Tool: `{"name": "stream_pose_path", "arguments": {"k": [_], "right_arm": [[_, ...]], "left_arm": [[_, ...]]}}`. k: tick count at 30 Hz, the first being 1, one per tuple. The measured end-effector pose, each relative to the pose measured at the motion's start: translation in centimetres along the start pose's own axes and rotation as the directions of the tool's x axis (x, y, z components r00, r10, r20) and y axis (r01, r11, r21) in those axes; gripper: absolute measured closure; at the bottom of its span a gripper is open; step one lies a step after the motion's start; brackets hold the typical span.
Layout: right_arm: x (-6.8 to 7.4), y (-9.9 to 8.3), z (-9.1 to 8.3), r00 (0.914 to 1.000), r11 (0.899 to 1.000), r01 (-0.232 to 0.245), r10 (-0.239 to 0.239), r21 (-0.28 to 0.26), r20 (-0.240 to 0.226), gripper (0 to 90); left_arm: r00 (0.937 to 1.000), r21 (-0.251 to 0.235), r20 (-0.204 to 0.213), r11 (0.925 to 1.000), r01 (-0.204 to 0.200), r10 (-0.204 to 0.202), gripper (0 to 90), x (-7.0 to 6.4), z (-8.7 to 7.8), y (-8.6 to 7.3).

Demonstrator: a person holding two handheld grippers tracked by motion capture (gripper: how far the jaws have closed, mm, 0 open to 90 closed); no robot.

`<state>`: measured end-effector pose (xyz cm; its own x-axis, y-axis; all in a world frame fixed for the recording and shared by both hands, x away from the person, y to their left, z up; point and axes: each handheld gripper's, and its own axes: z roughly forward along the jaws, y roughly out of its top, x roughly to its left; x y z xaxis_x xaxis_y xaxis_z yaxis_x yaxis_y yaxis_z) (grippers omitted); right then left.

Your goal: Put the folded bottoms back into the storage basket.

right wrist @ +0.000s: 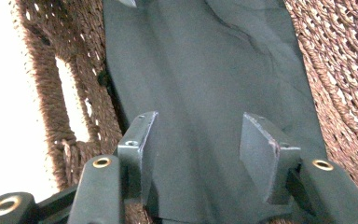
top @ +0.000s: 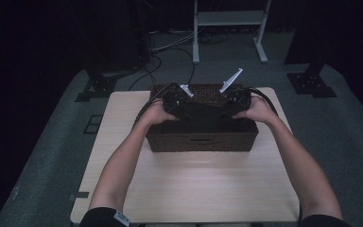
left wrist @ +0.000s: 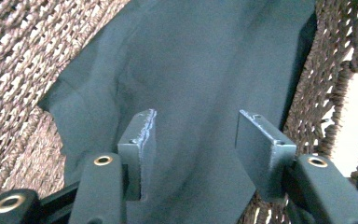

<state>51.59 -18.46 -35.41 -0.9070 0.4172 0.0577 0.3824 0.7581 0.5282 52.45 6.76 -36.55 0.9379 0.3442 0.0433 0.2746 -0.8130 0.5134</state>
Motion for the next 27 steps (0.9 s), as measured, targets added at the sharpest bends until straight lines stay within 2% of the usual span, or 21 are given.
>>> {"name": "stream_pose_path", "arguments": {"k": [6,7,16,17,27], "right_arm": [[0.5,-0.2,-0.3,1.0,1.0,0.002,-0.002,-0.001,0.003,43.7],[0.6,-0.3,-0.3,1.0,1.0,0.005,-0.005,-0.003,0.001,43.6],[1.3,-0.6,-1.1,0.9999,1.0,0.012,-0.012,-0.013,0.006,41.7],[1.3,-0.6,-1.2,0.9999,1.0,0.013,-0.013,-0.014,0.008,41.7],[2.1,-0.8,-2.1,0.9993,0.999,0.034,-0.033,-0.032,0.016,41.3]], "left_arm": [[1.0,-0.011,0.007,0.9999,-0.006,0.006,44.3,-0.5,-0.8,0.1],[0.9998,-0.006,0.002,0.9998,-0.018,0.018,43.6,-0.6,-0.9,0.1],[0.9998,-0.027,0.007,0.9995,-0.016,0.016,40.2,-1.0,-2.1,0.0],[0.9995,-0.018,0.004,0.9994,-0.031,0.031,40.2,-1.0,-2.3,0.1],[0.9993,-0.026,0.005,0.999,-0.037,0.037,36.9,-1.6,-3.3,-0.1]]}}
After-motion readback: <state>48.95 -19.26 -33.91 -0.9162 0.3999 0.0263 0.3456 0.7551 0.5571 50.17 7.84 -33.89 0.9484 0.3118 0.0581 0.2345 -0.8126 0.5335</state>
